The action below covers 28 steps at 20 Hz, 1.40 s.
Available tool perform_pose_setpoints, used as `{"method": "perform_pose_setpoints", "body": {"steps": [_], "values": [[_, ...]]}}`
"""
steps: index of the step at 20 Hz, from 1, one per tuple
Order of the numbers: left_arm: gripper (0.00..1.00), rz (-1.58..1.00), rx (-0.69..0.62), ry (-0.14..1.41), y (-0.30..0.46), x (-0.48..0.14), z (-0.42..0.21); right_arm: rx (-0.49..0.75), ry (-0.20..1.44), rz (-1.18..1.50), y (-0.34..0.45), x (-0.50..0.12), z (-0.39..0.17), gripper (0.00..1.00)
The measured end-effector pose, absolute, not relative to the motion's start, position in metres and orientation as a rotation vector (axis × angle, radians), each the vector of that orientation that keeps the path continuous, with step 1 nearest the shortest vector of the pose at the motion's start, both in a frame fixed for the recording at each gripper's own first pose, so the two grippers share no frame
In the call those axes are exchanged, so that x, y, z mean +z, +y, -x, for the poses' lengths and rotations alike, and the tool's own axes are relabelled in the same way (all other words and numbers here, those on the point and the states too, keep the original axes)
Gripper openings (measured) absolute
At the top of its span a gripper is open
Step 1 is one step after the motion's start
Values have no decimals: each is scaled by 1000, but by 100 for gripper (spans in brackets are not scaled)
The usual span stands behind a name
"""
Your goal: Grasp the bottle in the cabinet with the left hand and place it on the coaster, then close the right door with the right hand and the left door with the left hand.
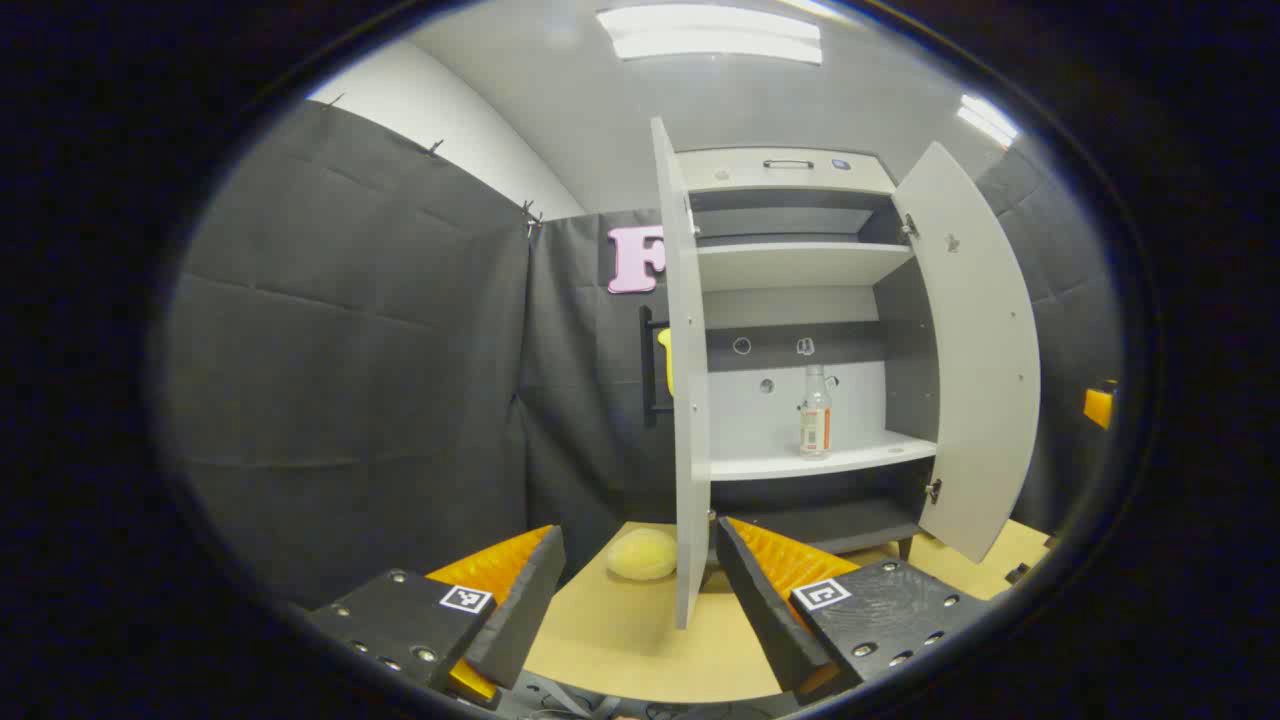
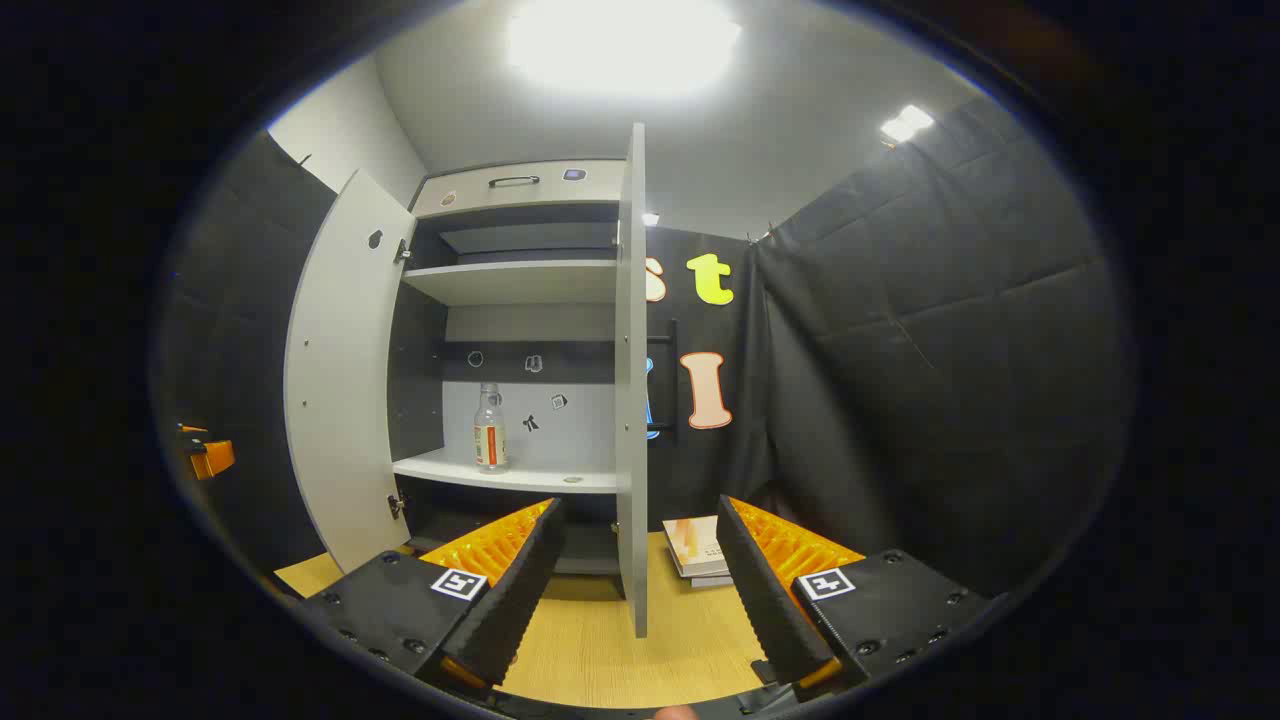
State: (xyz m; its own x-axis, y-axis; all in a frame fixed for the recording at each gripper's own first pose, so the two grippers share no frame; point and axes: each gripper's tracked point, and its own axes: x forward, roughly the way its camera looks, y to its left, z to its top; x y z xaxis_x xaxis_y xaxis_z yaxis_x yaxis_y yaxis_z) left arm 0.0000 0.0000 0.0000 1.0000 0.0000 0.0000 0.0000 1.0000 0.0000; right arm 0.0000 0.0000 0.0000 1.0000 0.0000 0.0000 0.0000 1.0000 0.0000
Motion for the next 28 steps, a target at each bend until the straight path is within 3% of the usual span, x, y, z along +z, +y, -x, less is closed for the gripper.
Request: {"method": "perform_pose_setpoints", "body": {"steps": [18,28], "values": [[94,-21,14,-21,2,8,-4,15,13,5,-11,-7,1,97],[95,-14,-26,-35,-61,29,-21,39,31,19,-38,-19,-14,97]]}}
